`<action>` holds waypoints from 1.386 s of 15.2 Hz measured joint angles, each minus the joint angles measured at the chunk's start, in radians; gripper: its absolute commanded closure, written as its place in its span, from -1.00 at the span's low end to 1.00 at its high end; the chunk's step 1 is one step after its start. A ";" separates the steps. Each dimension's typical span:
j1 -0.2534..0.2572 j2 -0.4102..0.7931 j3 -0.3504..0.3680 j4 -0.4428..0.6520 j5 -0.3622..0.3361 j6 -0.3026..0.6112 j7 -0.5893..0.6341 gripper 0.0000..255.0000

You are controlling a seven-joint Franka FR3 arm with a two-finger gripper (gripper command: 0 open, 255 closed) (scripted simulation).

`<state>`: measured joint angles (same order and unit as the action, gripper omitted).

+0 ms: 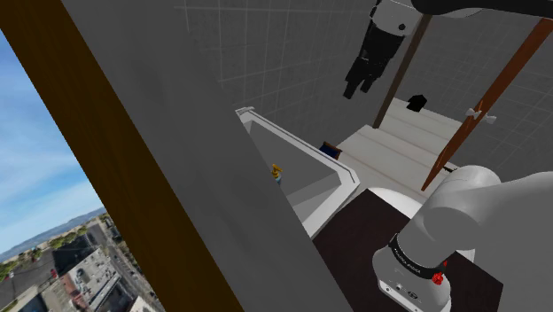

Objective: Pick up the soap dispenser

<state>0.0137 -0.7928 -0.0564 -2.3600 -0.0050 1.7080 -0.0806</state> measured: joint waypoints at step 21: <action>0.072 0.510 0.041 -0.160 0.110 0.607 0.034 -1.00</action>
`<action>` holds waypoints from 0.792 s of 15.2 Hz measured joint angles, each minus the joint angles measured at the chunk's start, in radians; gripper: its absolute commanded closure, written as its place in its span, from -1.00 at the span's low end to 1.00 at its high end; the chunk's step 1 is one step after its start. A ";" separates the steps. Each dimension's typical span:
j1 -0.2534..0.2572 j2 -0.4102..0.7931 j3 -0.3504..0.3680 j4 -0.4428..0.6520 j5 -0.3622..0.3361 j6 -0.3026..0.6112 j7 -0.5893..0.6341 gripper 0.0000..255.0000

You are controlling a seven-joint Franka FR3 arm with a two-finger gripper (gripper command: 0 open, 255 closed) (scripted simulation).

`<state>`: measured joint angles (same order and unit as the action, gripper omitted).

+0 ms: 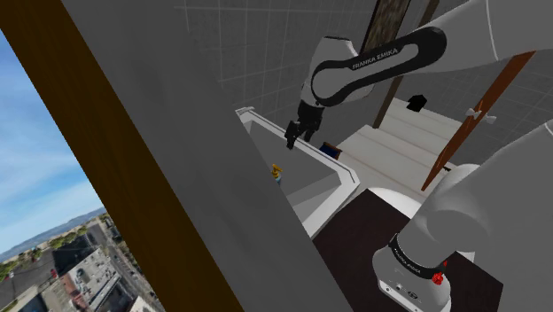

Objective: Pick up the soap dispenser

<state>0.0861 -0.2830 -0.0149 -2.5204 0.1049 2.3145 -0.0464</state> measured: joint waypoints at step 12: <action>0.037 0.385 0.026 0.102 0.092 0.256 -0.030 -1.00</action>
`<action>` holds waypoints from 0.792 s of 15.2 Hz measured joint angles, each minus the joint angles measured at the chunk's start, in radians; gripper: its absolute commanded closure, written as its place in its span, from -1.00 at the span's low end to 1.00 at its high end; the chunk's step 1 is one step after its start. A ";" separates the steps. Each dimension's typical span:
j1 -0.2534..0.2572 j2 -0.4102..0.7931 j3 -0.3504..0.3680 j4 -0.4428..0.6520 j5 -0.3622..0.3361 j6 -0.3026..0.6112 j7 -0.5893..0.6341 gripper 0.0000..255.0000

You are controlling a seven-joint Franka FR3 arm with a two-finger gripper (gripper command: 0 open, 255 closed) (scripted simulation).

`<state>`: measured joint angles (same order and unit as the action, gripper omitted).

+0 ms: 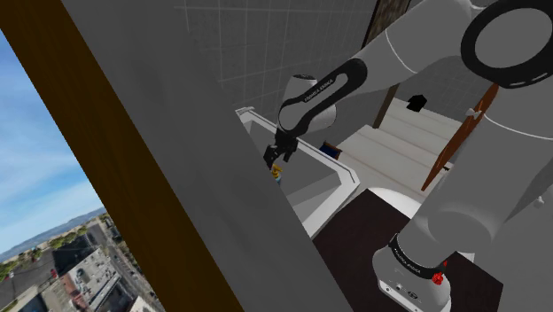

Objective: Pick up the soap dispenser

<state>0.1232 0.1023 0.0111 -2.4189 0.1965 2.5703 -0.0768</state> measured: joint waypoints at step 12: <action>0.000 0.070 0.007 -0.005 0.023 0.077 -0.020 1.00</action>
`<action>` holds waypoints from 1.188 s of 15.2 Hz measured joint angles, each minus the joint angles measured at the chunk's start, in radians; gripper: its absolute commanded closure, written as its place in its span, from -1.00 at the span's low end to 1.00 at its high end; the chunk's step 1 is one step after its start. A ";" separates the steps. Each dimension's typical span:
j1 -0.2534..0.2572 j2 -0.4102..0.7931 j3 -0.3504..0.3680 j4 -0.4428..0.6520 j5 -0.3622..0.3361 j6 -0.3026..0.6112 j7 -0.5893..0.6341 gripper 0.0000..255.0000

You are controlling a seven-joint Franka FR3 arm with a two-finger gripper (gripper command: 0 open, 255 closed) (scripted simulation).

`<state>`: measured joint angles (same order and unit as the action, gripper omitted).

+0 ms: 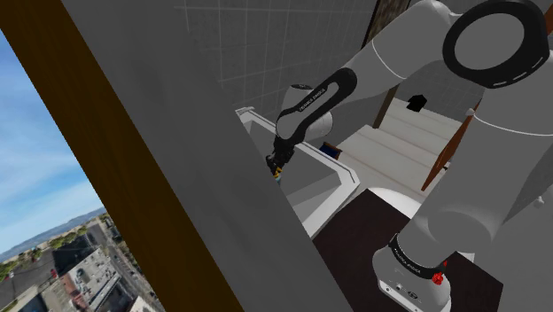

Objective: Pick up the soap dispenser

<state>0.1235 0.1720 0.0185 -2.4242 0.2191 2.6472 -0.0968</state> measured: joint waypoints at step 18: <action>-0.001 -0.152 -0.013 0.024 -0.046 -0.176 0.043 1.00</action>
<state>0.1224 0.0200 0.0059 -2.4006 0.1734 2.4714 -0.0534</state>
